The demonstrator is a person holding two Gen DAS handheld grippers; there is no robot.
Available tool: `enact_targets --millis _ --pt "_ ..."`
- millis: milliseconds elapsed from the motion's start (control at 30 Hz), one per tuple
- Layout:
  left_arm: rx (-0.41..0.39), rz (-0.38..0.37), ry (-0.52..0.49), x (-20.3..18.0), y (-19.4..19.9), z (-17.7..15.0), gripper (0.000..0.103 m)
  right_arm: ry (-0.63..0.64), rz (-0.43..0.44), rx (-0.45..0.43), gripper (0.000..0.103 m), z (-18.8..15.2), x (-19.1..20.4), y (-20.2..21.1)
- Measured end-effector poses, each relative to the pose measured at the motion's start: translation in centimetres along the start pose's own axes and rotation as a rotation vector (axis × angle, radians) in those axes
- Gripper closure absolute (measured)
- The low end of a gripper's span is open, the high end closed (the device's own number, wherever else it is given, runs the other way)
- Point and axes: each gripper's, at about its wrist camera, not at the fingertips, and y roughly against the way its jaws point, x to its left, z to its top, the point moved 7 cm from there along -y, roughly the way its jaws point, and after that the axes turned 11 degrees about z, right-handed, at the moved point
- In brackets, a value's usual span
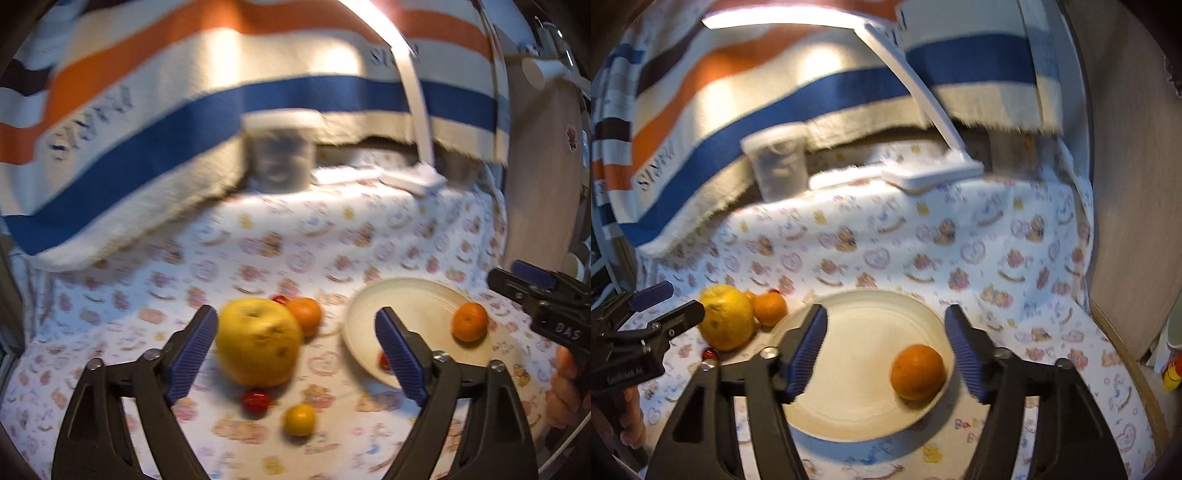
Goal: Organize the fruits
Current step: 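Open the left gripper to set the red apple on the plate while the right withdraws, then move the right gripper to the yellow lemon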
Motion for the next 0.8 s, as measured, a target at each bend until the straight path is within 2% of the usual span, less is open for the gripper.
enact_targets --millis 67,133,267,333,667,767,800 --pt "-0.035 0.023 0.012 1.3 0.7 -0.1 0.006 0.010 0.008 -0.011 0.029 0.1 0.5 0.2" --pt "-0.057 0.041 0.023 2.3 1.2 -0.3 0.003 0.009 0.016 -0.035 0.019 0.1 0.8 0.4" --pt "-0.087 0.048 0.035 3.3 1.6 -0.8 0.001 0.003 0.027 -0.074 0.012 0.2 1.1 0.8" --pt "-0.082 0.044 0.033 3.4 1.4 -1.0 0.001 0.001 0.027 -0.075 0.000 0.1 1.1 0.8" --pt "-0.050 0.046 0.042 4.2 1.2 -1.7 0.001 0.023 0.014 -0.065 0.000 -0.3 1.5 0.3" --pt "0.013 0.073 0.048 4.7 0.5 -1.9 0.001 0.067 -0.011 -0.014 0.000 -0.4 2.3 0.0" --pt "0.036 0.060 0.061 5.0 0.2 -1.9 0.004 0.073 0.004 -0.010 0.000 -0.3 2.7 0.0"
